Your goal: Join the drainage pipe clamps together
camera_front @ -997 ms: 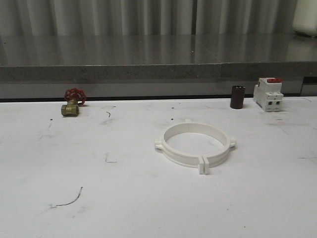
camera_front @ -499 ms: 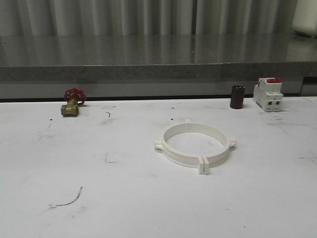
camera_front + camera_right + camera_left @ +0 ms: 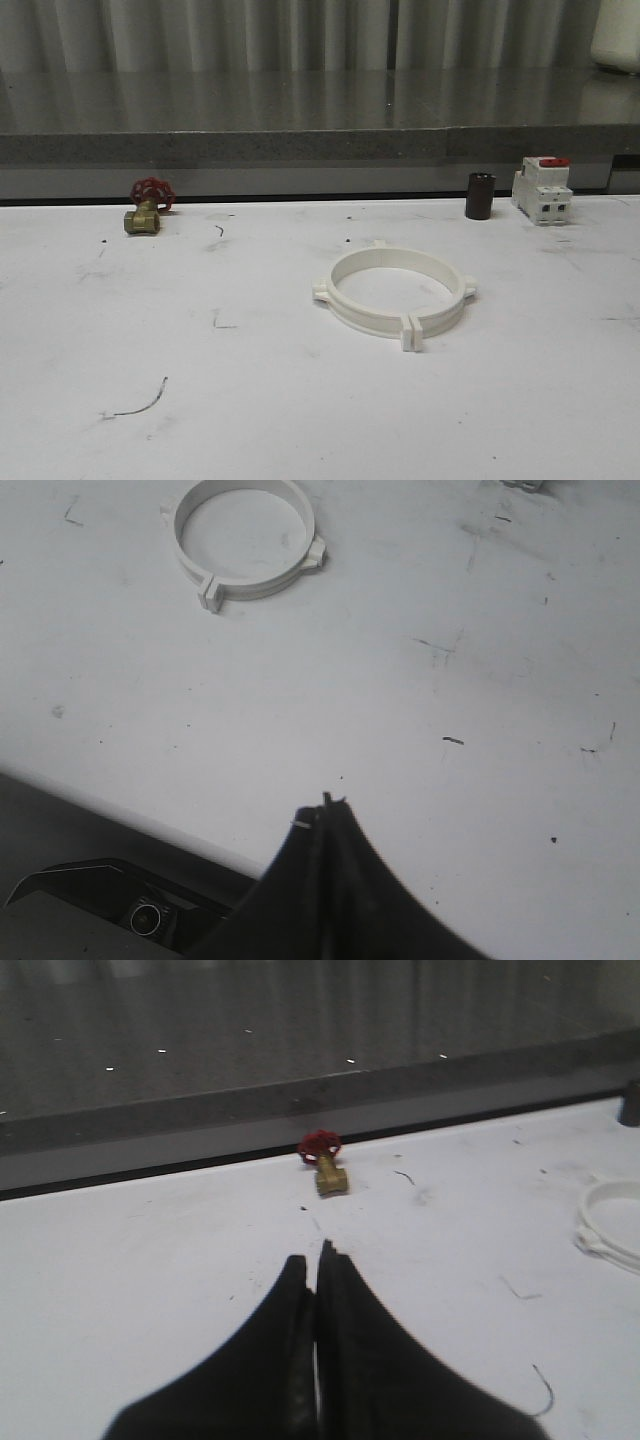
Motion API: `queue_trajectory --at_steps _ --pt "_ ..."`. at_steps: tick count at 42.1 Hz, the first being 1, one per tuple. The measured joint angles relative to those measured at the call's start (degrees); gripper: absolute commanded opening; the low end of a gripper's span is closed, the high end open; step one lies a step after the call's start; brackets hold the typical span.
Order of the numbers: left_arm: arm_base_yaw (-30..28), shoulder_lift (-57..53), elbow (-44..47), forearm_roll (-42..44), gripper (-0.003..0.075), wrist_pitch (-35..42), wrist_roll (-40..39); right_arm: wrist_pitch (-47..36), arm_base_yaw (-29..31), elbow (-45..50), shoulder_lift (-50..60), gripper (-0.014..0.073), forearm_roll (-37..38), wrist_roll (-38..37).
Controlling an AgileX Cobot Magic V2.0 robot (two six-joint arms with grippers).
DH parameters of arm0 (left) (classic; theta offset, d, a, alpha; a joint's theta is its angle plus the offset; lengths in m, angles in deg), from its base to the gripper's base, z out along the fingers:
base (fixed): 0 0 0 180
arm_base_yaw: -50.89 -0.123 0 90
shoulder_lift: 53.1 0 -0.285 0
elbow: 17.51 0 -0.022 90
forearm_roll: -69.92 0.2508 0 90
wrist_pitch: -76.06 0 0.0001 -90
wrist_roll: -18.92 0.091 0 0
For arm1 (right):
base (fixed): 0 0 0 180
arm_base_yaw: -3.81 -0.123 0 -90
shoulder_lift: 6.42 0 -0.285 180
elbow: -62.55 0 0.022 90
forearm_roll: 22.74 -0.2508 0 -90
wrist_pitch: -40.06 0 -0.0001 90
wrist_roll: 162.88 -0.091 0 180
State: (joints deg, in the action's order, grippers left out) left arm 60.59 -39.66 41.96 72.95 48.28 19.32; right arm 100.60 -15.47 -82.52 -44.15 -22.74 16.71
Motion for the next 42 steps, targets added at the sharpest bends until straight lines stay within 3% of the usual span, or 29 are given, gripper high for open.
queue_trajectory --at_steps 7,13,18,42 --pt "-6.2 -5.6 10.7 -4.1 -0.0020 6.9 0.0 0.0 0.0 0.0 0.0 -0.0069 0.0 0.0" --pt "-6.8 -6.0 17.5 -5.0 -0.0020 15.9 0.0 0.1 0.0 0.0 0.0 -0.0069 0.0 0.0" --pt "-6.9 -6.0 18.0 -5.6 -0.0020 20.7 0.0 0.3 0.0 0.0 0.0 -0.0069 0.0 0.0" --pt "-6.9 -6.0 18.0 -6.0 -0.0020 22.4 0.0 0.4 0.0 0.0 0.0 -0.0069 0.0 0.0"
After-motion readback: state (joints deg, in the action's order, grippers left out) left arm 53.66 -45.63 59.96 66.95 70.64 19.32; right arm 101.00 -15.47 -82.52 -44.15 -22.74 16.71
